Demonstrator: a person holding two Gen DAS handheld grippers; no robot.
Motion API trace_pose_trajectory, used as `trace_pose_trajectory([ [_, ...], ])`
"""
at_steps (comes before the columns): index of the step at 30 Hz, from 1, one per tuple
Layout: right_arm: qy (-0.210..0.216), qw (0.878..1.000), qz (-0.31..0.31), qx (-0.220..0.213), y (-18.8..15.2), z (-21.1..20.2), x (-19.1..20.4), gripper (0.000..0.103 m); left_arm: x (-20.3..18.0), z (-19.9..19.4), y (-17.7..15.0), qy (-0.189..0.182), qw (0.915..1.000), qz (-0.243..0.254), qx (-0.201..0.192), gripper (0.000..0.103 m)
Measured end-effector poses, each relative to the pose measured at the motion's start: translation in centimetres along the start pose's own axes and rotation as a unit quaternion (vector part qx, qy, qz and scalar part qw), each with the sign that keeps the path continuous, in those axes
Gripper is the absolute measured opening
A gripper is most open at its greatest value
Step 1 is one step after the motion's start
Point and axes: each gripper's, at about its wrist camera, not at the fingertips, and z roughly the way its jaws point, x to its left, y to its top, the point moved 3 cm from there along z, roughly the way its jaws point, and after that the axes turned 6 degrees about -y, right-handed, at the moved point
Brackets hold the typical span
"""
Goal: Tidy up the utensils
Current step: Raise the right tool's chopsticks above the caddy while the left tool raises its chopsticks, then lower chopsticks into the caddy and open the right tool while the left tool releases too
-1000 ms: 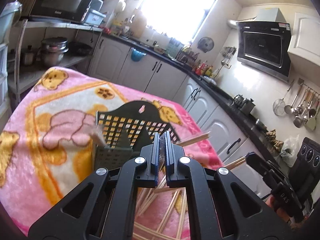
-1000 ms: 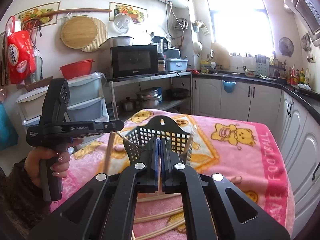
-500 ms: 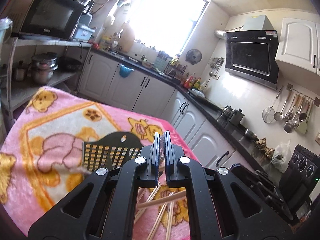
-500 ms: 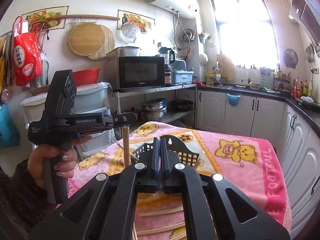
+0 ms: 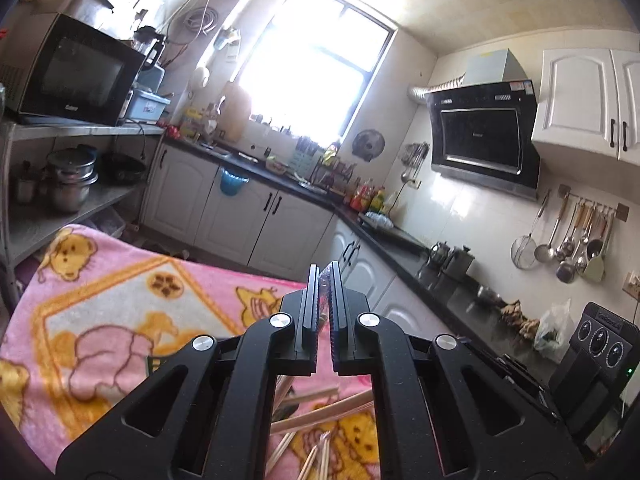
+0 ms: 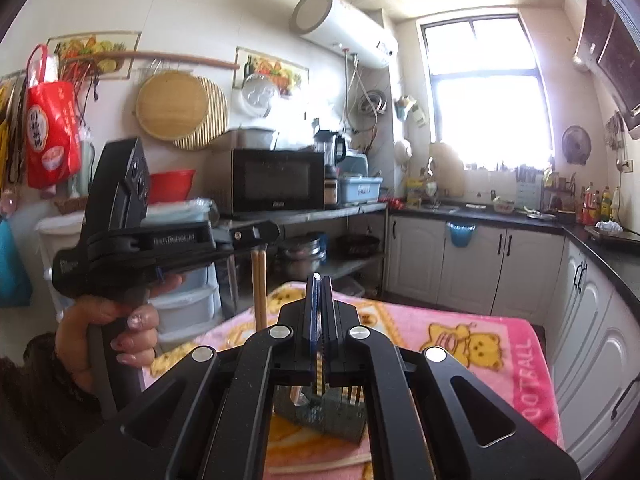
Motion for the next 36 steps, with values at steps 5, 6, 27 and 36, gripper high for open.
trace_pose_trajectory([
  [5, -0.013, 1.0, 0.0, -0.028, 1.7, 0.1, -0.9, 0.002, -0.3, 0.5, 1.5, -0.003, 0.9997, -0.001, -0.022, 0.002],
  [6, -0.016, 0.999, 0.0, -0.032, 1.9, 0.1, -1.0, 0.002, -0.3, 0.6, 1.8, -0.002, 0.9996, -0.001, -0.027, 0.002],
  [27, -0.046, 0.999, 0.015, -0.021, 1.6, 3.6, -3.8, 0.002, 2.0, 4.6, 3.0, 0.026, 0.9977, 0.004, -0.063, 0.002],
  [36, -0.049, 0.999, 0.006, 0.007, -0.3, 5.1, -3.2, 0.002, 3.4, 5.5, 0.5, 0.025, 0.998, -0.002, -0.057, 0.002],
])
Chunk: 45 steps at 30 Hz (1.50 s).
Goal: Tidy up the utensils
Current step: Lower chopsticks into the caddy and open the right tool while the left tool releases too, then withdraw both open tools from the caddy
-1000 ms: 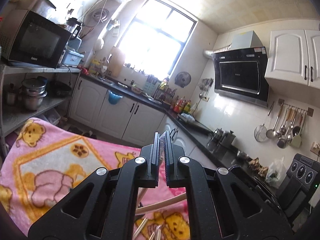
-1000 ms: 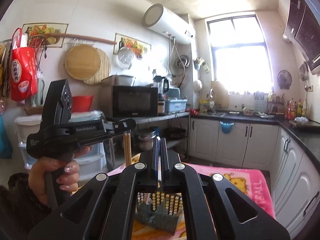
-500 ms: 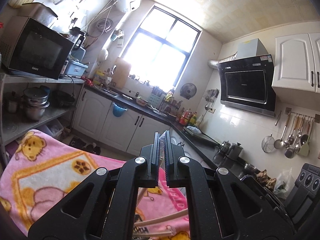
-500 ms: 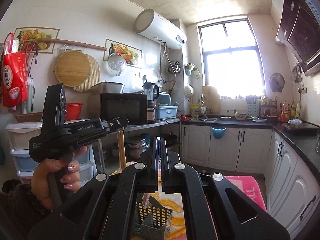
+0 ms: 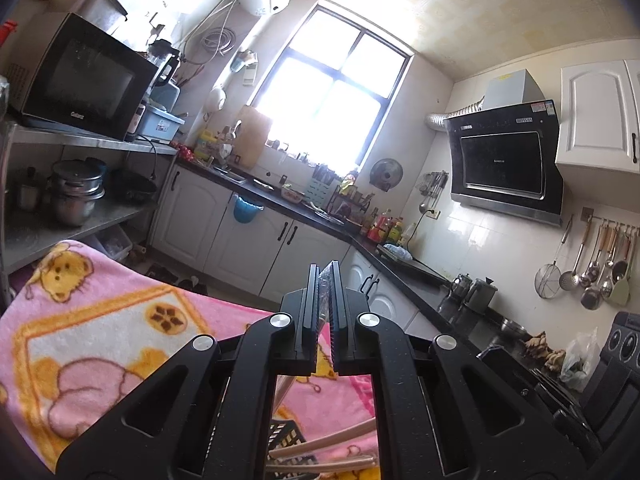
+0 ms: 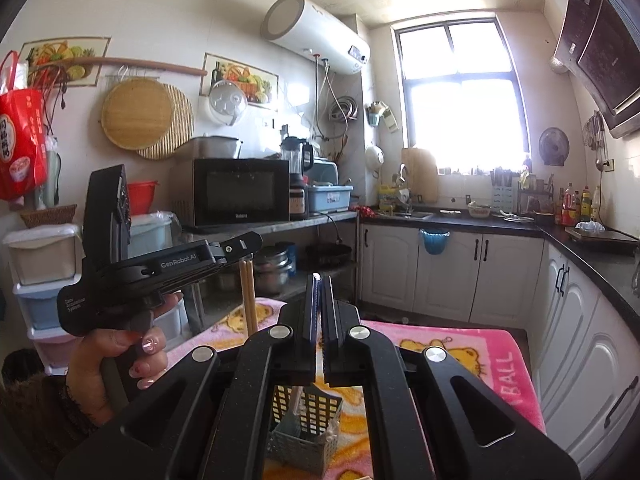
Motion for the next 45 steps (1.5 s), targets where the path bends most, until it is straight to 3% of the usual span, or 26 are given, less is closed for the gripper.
trace_pose_trajectory([
  [35, 0.013, 0.995, 0.049, 0.085, -6.6, 3.2, 0.1, 0.003, 3.1, 0.4, -6.3, -0.01, 0.9988, -0.031, 0.036, 0.002],
  [41, 0.012, 0.994, 0.059, 0.093, -7.0, 2.8, -0.4, 0.014, 3.5, 0.0, -6.8, 0.007, 0.998, -0.039, 0.05, 0.003],
  [45, 0.008, 0.993, 0.066, 0.097, -7.3, 2.5, -0.8, 0.024, 3.7, -0.6, -7.0, 0.013, 0.9968, -0.051, 0.06, 0.016],
])
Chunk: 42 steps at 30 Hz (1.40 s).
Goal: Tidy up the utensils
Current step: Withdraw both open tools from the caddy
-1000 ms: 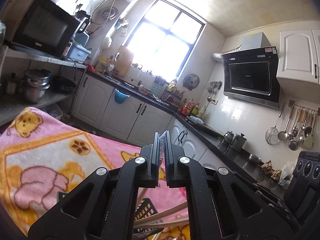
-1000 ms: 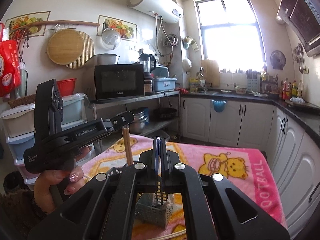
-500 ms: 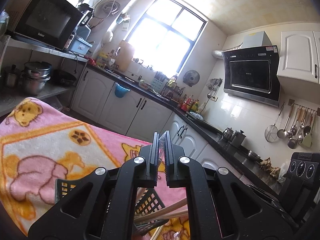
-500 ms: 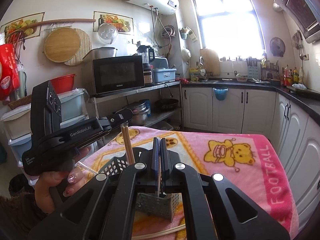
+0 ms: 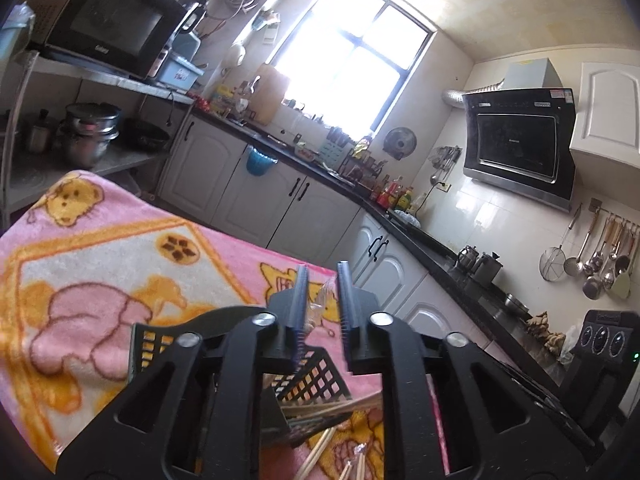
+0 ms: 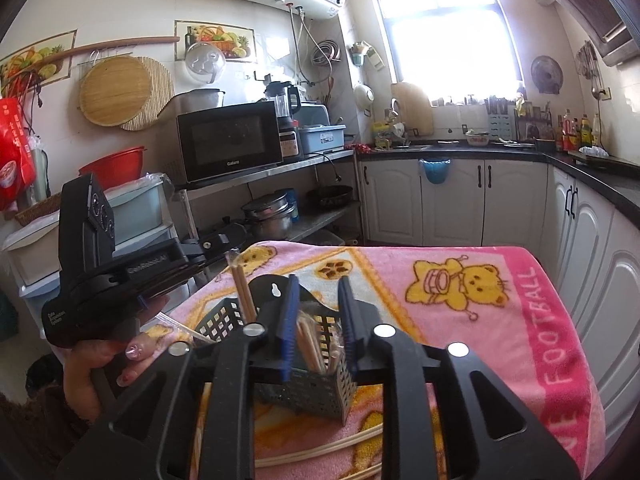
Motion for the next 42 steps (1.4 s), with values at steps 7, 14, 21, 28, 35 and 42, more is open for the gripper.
trace_pose_trajectory([
  [7, -0.003, 1.0, 0.006, 0.007, -0.7, -0.6, -0.4, 0.032, -0.2, -1.5, -0.1, 0.005, 1.0, -0.004, 0.003, 0.036],
  [14, -0.005, 1.0, 0.004, 0.014, -1.5, -1.3, -0.3, 0.04, -0.6, -2.8, -0.4, -0.001, 1.0, -0.004, 0.007, 0.054],
  [21, -0.007, 1.0, 0.004, 0.018, -2.0, -1.9, -0.4, 0.046, -1.5, -4.1, -1.4, 0.001, 0.9997, 0.005, 0.022, 0.079],
  [28, -0.007, 1.0, 0.006, 0.019, -2.3, -2.8, -0.3, 0.051, -1.7, -5.3, -2.1, 0.004, 0.9996, 0.004, 0.026, 0.092],
  [35, -0.006, 1.0, 0.002, 0.019, -2.8, -3.4, 0.1, 0.059, -1.2, -6.4, -2.7, 0.014, 0.9995, -0.002, 0.028, 0.092],
  [42, -0.009, 1.0, 0.002, 0.029, -3.6, -3.9, 0.3, 0.059, -0.5, -7.5, -3.9, 0.025, 0.9989, -0.007, 0.04, 0.092],
])
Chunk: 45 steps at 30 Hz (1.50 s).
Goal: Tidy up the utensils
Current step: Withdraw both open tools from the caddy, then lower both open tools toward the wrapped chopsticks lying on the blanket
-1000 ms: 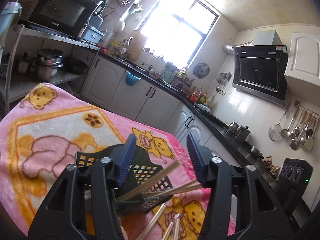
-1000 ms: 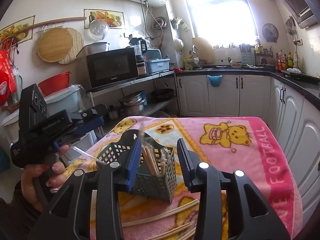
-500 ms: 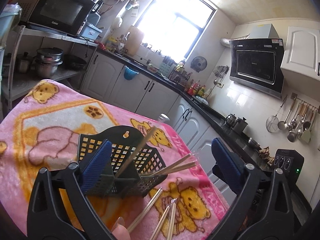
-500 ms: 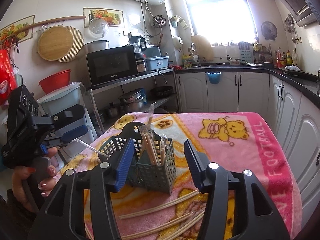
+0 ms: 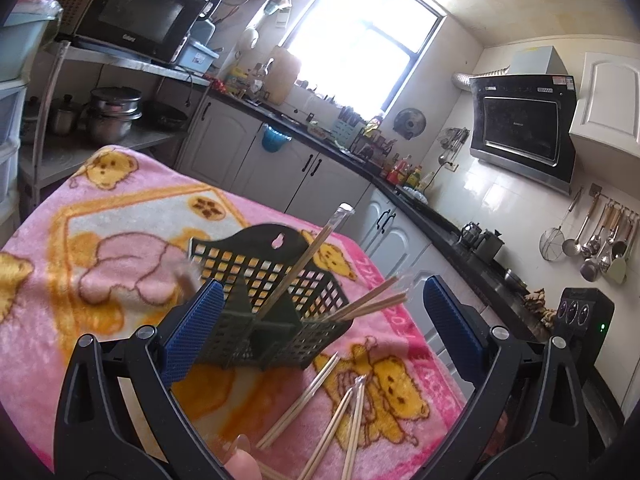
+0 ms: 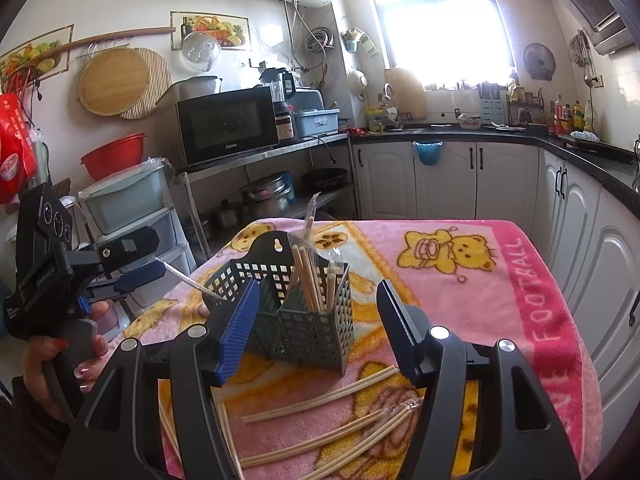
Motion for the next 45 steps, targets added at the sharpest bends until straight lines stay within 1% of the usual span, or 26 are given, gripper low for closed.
trace_pose_trajectory([
  [13, 0.002, 0.999, -0.001, 0.044, -3.1, 0.5, 0.4, 0.06, 2.0, -0.8, -3.2, 0.031, 0.9986, -0.012, 0.042, 0.092],
  [27, -0.001, 0.995, -0.005, 0.098, -6.8, 1.4, 0.3, 0.06, 5.0, -2.5, -6.2, 0.071, 0.9943, -0.037, 0.07, 0.092],
  [36, -0.014, 0.993, 0.004, 0.121, -8.1, 2.0, -0.5, 0.06, 6.5, -3.6, -7.7, 0.093, 0.9908, -0.053, 0.083, 0.092],
  [45, -0.016, 0.991, 0.006, 0.13, -8.6, 2.6, -0.7, 0.06, 7.2, -5.1, -9.2, 0.113, 0.9874, -0.057, 0.095, 0.092],
])
